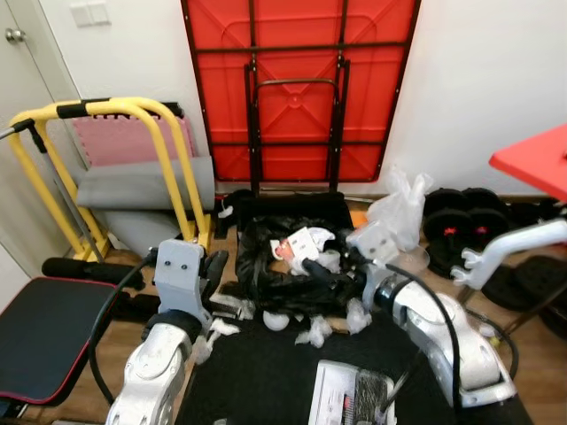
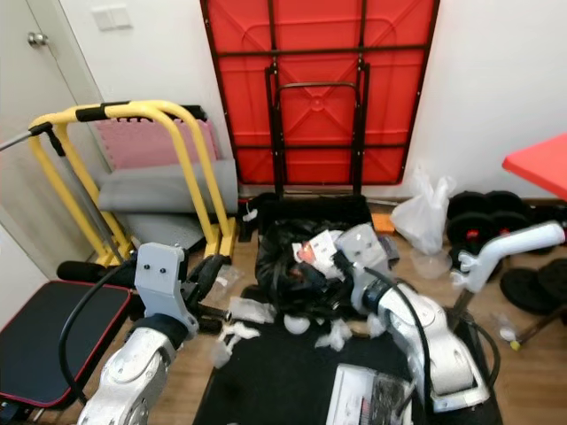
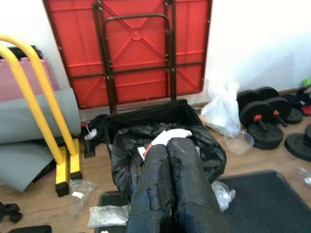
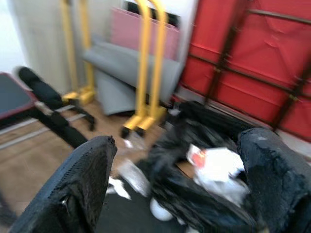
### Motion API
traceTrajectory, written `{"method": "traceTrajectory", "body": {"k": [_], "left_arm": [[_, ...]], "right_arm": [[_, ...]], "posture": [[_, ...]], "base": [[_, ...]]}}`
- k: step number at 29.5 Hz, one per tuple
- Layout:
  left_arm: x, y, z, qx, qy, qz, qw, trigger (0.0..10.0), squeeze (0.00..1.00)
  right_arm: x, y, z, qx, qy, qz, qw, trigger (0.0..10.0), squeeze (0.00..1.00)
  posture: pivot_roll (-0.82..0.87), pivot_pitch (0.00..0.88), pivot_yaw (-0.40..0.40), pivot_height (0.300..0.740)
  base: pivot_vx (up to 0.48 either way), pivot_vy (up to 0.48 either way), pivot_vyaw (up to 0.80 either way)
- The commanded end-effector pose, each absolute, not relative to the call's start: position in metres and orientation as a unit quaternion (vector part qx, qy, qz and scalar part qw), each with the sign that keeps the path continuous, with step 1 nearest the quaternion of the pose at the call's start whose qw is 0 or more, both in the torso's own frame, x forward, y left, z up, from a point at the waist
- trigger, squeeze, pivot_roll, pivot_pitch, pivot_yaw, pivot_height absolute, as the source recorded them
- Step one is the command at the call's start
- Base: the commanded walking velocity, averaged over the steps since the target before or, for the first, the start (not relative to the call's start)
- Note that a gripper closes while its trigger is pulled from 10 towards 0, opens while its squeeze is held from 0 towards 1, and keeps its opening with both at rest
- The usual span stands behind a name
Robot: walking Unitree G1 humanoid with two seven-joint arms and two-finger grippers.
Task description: Sweep floor
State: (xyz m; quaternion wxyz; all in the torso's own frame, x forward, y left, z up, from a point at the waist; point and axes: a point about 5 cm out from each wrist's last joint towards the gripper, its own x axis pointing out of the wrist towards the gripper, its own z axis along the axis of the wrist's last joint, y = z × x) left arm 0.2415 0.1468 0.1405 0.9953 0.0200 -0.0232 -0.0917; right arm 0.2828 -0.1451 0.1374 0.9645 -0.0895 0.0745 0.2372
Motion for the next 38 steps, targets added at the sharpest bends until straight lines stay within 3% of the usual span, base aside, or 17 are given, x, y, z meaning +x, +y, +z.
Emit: {"method": "traceTrajectory", "body": {"k": [1,38], "left_arm": [[0.241,0.143,0.138,0.025,-0.015,-0.131,0.991,10.0,0.00],[0.243,0.142,0.136,0.044,-0.013,-0.145,0.988,10.0,0.00]], "right_arm": [[0.286,-0.147,0.138,-0.088,0.081,0.223,0.967,10.0,0.00],[0.303,-0.193,0.123,-0.125,0.112,0.033,0.985,10.0,0.00]], "posture": [[-0.15,0.000,0.000,0.625],[-0.14,0.000,-0.001,0.525]], "base": [[0.000,0.000,0.00],[0.000,0.000,0.00]]}}
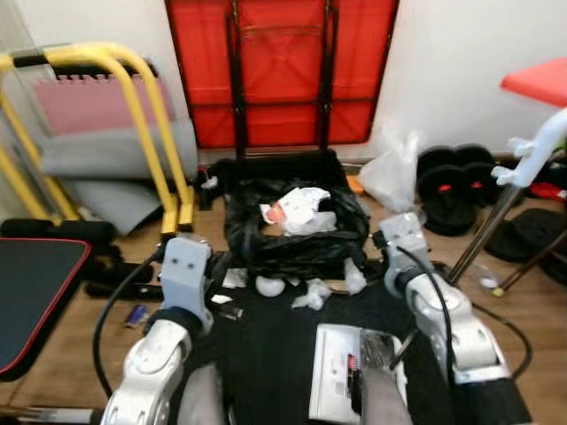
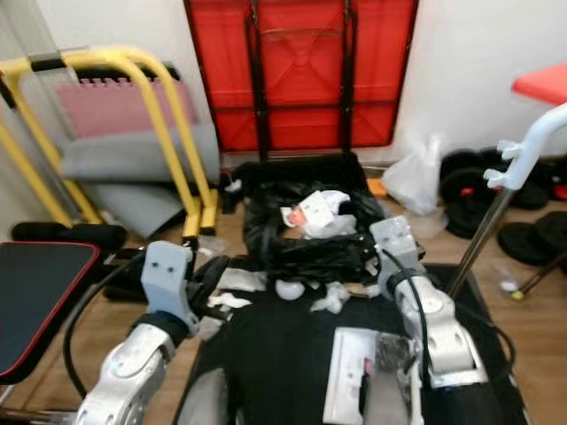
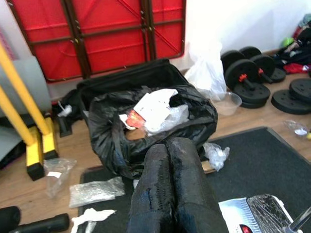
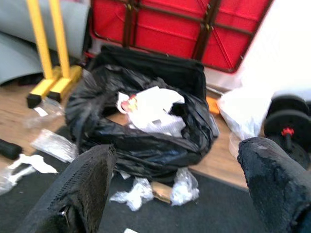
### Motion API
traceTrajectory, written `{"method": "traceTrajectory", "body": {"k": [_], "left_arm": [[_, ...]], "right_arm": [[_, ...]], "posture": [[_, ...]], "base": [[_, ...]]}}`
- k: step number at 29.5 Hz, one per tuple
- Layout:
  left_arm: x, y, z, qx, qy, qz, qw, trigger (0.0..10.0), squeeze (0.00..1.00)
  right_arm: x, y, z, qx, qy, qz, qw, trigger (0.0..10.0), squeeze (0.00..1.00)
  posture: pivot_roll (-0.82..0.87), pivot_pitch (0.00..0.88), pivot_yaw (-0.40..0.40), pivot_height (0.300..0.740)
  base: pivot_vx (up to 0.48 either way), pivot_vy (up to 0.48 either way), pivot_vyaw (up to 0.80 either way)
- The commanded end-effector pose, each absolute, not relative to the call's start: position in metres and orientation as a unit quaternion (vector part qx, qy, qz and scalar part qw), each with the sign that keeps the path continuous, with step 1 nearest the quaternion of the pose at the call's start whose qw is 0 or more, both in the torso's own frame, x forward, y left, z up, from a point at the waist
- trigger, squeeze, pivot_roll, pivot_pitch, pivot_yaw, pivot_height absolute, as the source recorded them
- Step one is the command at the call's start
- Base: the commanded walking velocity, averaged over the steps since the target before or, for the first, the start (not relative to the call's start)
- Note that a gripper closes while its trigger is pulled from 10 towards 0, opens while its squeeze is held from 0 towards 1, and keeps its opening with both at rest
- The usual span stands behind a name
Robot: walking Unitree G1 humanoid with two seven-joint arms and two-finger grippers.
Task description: Sweep floor
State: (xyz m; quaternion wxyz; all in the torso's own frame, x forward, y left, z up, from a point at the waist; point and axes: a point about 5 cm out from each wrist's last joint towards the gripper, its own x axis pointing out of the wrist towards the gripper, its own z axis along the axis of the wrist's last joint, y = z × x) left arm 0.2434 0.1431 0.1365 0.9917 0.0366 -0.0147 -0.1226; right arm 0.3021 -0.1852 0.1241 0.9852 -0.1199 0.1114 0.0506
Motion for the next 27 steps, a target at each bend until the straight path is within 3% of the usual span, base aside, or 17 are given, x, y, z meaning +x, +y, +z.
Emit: {"method": "traceTrajectory", "body": {"k": [1,12,15,17,18,22,25,27], "left_arm": [[0.243,0.142,0.136,0.044,-0.013,-0.145,0.988,10.0,0.00],[0.243,0.141,0.138,0.054,-0.016,-0.151,0.987,10.0,0.00],[0.245,0.141,0.142,0.087,-0.026,-0.139,0.986,10.0,0.00],[0.248,0.138,0.148,0.153,-0.038,-0.119,0.980,10.0,0.00],[0.248,0.131,0.149,0.223,-0.048,-0.127,0.965,10.0,0.00],[0.248,0.125,0.150,0.269,-0.056,-0.134,0.952,10.0,0.00],[0.249,0.109,0.143,0.472,-0.093,-0.142,0.865,10.0,0.00],[0.251,0.107,0.134,0.468,-0.065,-0.162,0.866,10.0,0.00]], "right_arm": [[0.303,-0.193,0.123,-0.125,0.112,0.033,0.985,10.0,0.00],[0.292,-0.190,0.113,-0.103,0.143,0.080,0.981,10.0,0.00],[0.290,-0.190,0.112,-0.102,0.147,0.082,0.980,10.0,0.00],[0.290,-0.195,0.112,-0.104,0.150,0.068,0.981,10.0,0.00],[0.289,-0.198,0.111,-0.107,0.152,0.059,0.981,10.0,0.00],[0.289,-0.201,0.111,-0.110,0.153,0.053,0.981,10.0,0.00],[0.290,-0.207,0.108,-0.114,0.160,0.033,0.980,10.0,0.00],[0.285,-0.198,0.107,-0.104,0.167,0.085,0.977,10.0,0.00]], "posture": [[-0.14,0.000,-0.001,0.525],[-0.15,0.000,0.003,0.495],[-0.15,0.000,0.003,0.485],[-0.15,0.000,0.003,0.475],[-0.15,0.003,0.001,0.470],[-0.15,0.003,0.001,0.465],[-0.15,0.006,0.006,0.450],[-0.16,0.010,0.005,0.440]], "base": [[0.000,0.000,0.00],[0.000,0.000,0.00],[0.000,0.000,0.00],[0.000,0.000,0.00],[0.000,0.000,0.00],[0.000,0.000,0.00],[0.000,0.000,0.00],[0.000,0.000,0.00]]}}
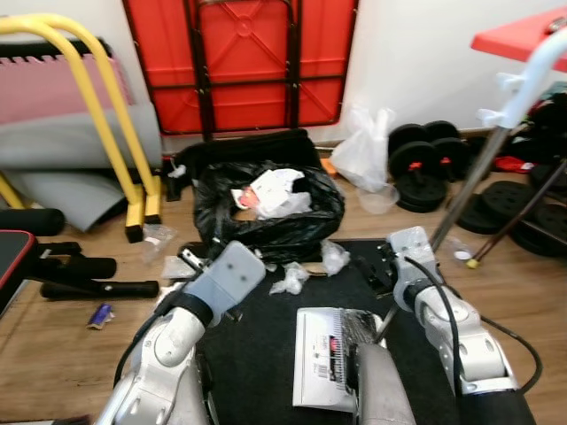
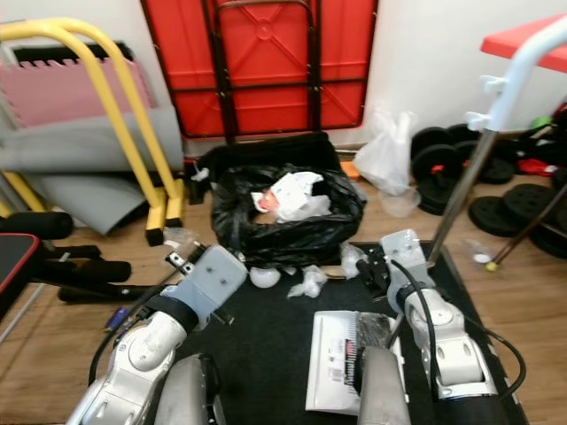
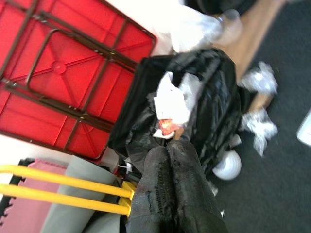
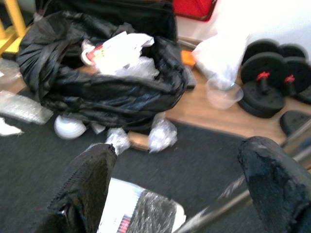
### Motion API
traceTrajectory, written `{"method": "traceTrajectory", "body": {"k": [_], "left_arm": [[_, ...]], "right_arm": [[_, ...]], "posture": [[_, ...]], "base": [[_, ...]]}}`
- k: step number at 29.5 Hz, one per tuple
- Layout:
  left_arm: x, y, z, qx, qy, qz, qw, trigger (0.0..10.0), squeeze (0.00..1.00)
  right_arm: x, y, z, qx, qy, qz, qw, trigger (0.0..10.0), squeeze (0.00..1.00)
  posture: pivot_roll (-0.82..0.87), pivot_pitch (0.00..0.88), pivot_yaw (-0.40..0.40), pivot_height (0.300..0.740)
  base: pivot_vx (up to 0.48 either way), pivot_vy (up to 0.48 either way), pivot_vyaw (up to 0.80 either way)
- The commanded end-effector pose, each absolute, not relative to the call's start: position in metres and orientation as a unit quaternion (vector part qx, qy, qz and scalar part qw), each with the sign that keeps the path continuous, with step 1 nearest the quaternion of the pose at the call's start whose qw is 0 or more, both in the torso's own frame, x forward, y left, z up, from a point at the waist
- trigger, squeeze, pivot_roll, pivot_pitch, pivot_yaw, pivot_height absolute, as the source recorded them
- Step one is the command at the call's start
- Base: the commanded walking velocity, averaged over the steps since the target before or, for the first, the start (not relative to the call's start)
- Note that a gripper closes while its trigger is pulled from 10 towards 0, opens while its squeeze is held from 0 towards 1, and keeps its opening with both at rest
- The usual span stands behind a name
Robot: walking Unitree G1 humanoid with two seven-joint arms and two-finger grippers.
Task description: Sweep floor
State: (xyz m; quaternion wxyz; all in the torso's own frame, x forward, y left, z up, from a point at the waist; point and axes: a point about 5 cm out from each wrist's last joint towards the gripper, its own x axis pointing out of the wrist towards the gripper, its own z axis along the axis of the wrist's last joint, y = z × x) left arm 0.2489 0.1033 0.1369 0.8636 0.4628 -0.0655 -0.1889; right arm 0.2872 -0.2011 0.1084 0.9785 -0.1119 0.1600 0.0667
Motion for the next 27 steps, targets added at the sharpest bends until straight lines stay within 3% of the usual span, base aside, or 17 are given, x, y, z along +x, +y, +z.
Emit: {"method": "traceTrajectory", "body": {"k": [1,8,17,27], "left_arm": [[0.251,0.107,0.134,0.468,-0.065,-0.162,0.866,10.0,0.00],[0.252,0.106,0.131,0.443,-0.049,-0.174,0.878,10.0,0.00],[0.255,0.101,0.128,0.442,-0.029,-0.178,0.879,10.0,0.00],[0.255,0.099,0.127,0.431,-0.025,-0.186,0.882,10.0,0.00]], "right_arm": [[0.285,-0.198,0.107,-0.104,0.167,0.085,0.977,10.0,0.00],[0.282,-0.196,0.109,-0.106,0.170,0.108,0.974,10.0,0.00],[0.279,-0.219,0.103,-0.134,0.184,0.029,0.973,10.0,0.00],[0.288,-0.218,0.112,-0.127,0.166,0.022,0.978,10.0,0.00]], "posture": [[-0.16,0.010,0.005,0.440],[-0.15,0.010,-0.001,0.430],[-0.16,0.017,-0.003,0.400],[-0.16,0.012,-0.005,0.380]], "base": [[0.000,0.000,0.00],[0.000,0.000,0.00],[0.000,0.000,0.00],[0.000,0.000,0.00]]}}
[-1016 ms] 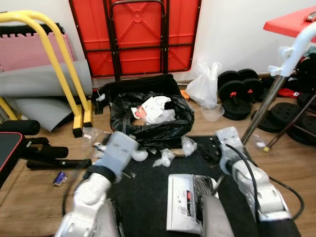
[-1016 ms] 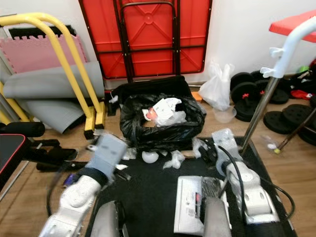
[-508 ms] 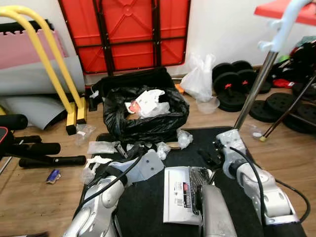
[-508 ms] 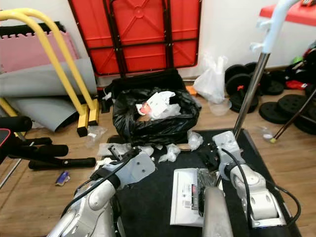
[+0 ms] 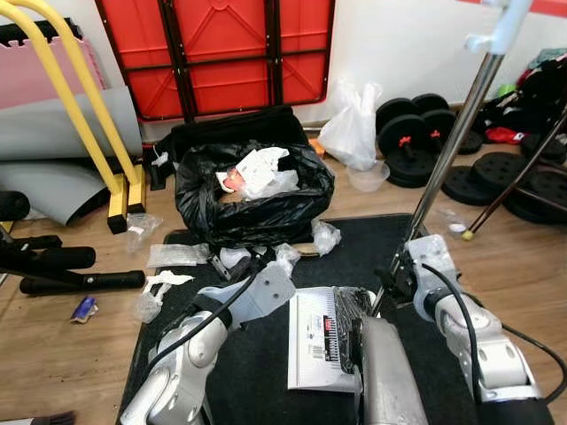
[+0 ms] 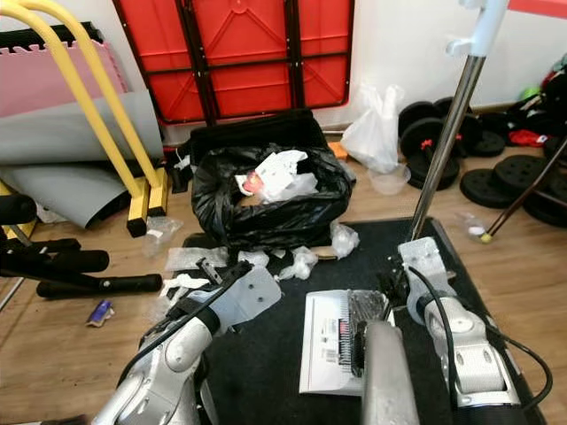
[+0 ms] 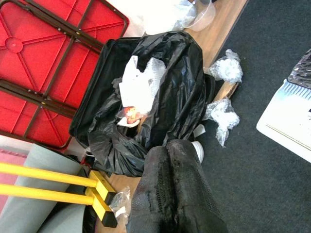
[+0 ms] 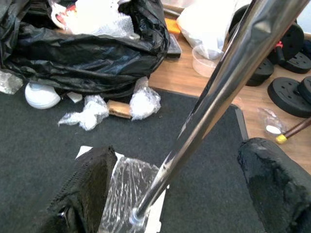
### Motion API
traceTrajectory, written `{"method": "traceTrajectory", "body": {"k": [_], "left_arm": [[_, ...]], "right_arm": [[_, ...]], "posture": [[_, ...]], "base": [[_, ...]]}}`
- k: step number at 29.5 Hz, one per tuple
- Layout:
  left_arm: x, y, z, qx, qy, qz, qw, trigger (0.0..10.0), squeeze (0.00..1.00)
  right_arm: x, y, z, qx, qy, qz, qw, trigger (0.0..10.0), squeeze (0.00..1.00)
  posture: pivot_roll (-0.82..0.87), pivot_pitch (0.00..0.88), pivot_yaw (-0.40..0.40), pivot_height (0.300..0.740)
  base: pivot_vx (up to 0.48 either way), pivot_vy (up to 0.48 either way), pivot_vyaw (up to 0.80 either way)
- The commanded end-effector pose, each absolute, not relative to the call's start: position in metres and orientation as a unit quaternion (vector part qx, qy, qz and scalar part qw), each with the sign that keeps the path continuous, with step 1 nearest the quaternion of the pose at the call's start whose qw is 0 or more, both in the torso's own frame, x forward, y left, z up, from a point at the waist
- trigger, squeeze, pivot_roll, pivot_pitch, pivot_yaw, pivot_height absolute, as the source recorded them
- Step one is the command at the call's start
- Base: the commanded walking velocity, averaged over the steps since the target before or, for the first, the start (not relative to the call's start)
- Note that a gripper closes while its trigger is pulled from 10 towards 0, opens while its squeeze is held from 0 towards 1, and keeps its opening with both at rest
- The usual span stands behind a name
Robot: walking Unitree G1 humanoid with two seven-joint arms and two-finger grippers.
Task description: Sweep floor
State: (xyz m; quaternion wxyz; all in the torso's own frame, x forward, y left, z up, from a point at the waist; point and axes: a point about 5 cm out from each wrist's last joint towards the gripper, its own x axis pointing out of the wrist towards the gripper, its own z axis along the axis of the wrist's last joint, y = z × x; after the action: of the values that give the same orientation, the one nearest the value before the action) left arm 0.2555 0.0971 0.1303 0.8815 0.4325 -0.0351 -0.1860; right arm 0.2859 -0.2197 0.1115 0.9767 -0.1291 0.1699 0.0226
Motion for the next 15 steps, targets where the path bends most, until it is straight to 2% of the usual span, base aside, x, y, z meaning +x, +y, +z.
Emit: {"method": "traceTrajectory", "body": {"k": [1,10,15], "left_arm": [[0.255,0.099,0.127,0.431,-0.025,-0.186,0.882,10.0,0.00],[0.257,0.101,0.124,0.428,-0.023,-0.184,0.884,10.0,0.00],[0.258,0.101,0.122,0.428,-0.021,-0.184,0.885,10.0,0.00]], "right_arm": [[0.288,-0.218,0.112,-0.127,0.166,0.022,0.978,10.0,0.00],[0.298,-0.203,0.115,-0.105,0.140,0.037,0.984,10.0,0.00],[0.304,-0.197,0.118,-0.099,0.120,0.040,0.987,10.0,0.00]], "posture": [[-0.16,0.012,-0.005,0.380],[-0.14,0.000,-0.012,0.350],[-0.14,0.000,-0.011,0.350]], "base": [[0.000,0.000,0.00],[0.000,0.000,0.00],[0.000,0.000,0.00]]}}
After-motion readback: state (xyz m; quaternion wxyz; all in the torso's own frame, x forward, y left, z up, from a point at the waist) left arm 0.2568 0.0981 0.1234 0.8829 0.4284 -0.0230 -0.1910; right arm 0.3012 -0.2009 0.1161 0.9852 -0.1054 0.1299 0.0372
